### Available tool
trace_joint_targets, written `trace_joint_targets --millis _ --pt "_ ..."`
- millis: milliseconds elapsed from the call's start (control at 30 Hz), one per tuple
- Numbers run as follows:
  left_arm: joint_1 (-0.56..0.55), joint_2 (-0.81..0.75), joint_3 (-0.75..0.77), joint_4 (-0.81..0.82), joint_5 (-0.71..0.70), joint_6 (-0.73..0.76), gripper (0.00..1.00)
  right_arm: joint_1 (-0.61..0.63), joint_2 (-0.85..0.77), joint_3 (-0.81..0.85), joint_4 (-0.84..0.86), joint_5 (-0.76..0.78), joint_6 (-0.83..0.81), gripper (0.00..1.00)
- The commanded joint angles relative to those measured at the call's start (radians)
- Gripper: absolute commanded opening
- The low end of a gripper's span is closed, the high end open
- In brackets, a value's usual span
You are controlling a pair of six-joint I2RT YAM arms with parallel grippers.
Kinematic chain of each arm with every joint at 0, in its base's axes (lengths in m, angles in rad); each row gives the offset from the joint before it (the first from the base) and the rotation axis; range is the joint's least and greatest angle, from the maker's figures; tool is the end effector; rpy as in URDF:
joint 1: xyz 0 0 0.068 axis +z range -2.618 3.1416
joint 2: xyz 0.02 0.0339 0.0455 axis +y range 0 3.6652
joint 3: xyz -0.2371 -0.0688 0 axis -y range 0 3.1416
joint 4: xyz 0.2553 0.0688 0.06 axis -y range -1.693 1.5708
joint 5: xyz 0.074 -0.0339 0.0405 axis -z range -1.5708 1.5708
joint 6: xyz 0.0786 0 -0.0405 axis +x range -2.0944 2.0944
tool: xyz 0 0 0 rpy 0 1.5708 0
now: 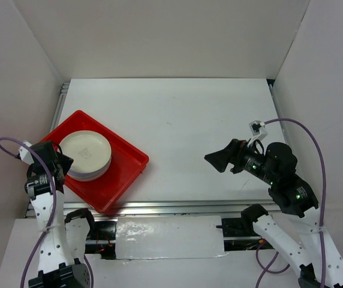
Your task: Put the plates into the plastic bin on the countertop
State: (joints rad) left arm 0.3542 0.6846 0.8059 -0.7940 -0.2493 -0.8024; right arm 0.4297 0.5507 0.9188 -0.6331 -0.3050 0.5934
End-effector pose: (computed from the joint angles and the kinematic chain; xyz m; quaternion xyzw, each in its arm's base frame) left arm 0.1808 0.0875 0.2603 -0.5338 0.7190 0.0135 0.4449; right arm 0.1523 0.0958 0.3464 -0.0278 0.7900 0.3992 0.4645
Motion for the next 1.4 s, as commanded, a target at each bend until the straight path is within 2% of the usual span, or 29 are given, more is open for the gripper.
trace_joint_targets --millis 0,33,67,300,367,400,467,600,833,933,1000,1100,1133,1267,1367 --pt "0.028 0.006 -0.011 0.062 0.004 -0.018 0.6 0.011 -0.006 0.049 -0.028 0.01 -0.015 1.0" --pt "0.037 0.03 -0.001 0.061 0.022 -0.014 0.88 0.011 -0.009 0.052 -0.033 0.012 -0.015 1.0" --pt "0.037 0.039 0.009 0.061 0.04 -0.005 0.99 0.011 -0.011 0.063 -0.045 0.017 -0.018 1.0" --pt "0.023 -0.072 0.152 -0.014 0.217 0.114 0.99 0.014 -0.012 0.158 -0.141 0.102 -0.056 1.0" --pt "0.02 -0.115 0.193 -0.04 0.281 0.189 0.99 0.017 0.0 0.224 -0.222 0.221 -0.06 1.0" --pt "0.02 -0.118 0.214 -0.056 0.356 0.218 0.99 0.02 0.009 0.248 -0.252 0.265 -0.067 1.0" --pt "0.02 -0.097 0.295 -0.135 0.413 0.302 0.99 0.024 0.014 0.32 -0.33 0.388 -0.069 1.0" --pt "0.022 -0.124 0.387 -0.2 0.539 0.377 0.99 0.023 0.003 0.442 -0.43 0.481 -0.095 1.0" --pt "-0.015 -0.275 0.443 -0.261 0.505 0.33 0.99 -0.066 -0.021 0.669 -0.621 0.517 -0.162 1.0" --pt "-0.018 -0.332 0.4 -0.292 0.499 0.289 0.99 -0.127 -0.046 0.729 -0.677 0.48 -0.217 1.0" --pt "-0.027 -0.409 0.317 -0.274 0.499 0.292 0.99 -0.115 -0.092 0.729 -0.68 0.443 -0.216 1.0" --pt "-0.047 -0.471 0.28 -0.303 0.376 0.279 0.99 -0.114 -0.142 0.733 -0.703 0.451 -0.204 1.0" --pt "-0.052 -0.477 0.289 -0.315 0.285 0.275 0.99 -0.114 -0.165 0.732 -0.711 0.452 -0.201 1.0" --pt "-0.096 -0.474 0.416 -0.37 0.116 0.243 0.99 -0.124 -0.239 0.71 -0.725 0.429 -0.188 1.0" --pt "-0.104 -0.453 0.487 -0.416 0.052 0.204 0.99 -0.147 -0.297 0.669 -0.72 0.409 -0.19 1.0"
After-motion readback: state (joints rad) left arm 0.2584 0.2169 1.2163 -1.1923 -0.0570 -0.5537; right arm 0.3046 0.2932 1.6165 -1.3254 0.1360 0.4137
